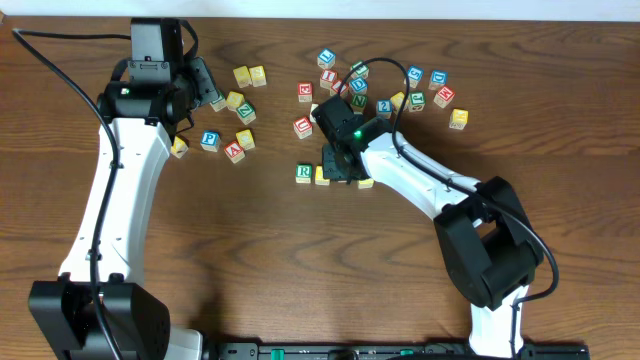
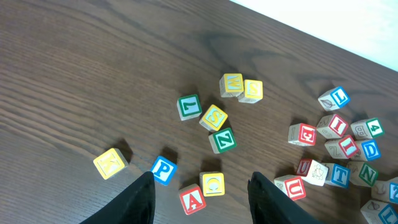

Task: Spell out ROBOT
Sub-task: 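Place the green B block between the two yellow O blocks, then open the right gripper and lift it back toward the pile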

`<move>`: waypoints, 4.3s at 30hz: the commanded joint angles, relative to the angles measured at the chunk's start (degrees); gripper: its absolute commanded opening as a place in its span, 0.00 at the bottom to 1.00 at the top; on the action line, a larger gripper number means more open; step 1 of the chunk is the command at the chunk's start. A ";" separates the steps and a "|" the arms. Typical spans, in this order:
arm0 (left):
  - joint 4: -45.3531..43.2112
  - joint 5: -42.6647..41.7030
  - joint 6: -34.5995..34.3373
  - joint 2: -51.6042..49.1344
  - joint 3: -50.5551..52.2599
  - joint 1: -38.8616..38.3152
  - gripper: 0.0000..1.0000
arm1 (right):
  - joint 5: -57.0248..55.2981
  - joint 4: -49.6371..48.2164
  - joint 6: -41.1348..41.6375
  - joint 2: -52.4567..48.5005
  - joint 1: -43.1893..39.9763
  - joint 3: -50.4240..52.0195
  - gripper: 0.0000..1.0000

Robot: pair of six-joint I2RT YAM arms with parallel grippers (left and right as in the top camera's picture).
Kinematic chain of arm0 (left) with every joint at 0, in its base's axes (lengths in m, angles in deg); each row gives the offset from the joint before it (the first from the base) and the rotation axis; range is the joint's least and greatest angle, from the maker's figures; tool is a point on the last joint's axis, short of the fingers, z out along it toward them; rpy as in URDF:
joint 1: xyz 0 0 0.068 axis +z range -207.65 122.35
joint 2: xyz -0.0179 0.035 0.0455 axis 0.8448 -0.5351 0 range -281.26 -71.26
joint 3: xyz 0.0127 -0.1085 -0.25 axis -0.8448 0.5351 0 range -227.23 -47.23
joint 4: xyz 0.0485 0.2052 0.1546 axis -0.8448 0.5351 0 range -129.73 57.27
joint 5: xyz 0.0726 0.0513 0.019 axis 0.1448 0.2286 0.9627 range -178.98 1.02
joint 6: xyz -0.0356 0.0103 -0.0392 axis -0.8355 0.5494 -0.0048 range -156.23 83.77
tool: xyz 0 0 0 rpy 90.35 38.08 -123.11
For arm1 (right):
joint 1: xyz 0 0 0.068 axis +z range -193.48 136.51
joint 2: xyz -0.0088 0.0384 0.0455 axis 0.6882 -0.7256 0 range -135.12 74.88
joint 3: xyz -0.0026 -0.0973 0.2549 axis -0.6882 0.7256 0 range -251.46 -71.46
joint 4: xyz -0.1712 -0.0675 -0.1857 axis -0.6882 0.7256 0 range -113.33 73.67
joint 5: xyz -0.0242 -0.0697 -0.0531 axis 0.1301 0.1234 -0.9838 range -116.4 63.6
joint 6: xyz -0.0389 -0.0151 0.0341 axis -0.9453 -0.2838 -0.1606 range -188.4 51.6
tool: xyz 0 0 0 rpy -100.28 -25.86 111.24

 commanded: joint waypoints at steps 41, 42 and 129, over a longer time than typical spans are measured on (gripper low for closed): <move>1.55 0.28 -0.50 -0.74 0.66 0.09 0.49 | 0.72 20.24 -4.66 2.43 -2.73 -14.51 0.18; 1.53 0.28 -0.50 -0.74 0.66 0.09 0.48 | 1.36 20.31 -5.09 2.43 -2.86 -14.51 0.18; 2.14 0.28 -0.52 -0.74 0.66 0.09 0.49 | 5.01 13.22 -13.14 18.18 -18.95 -12.15 0.07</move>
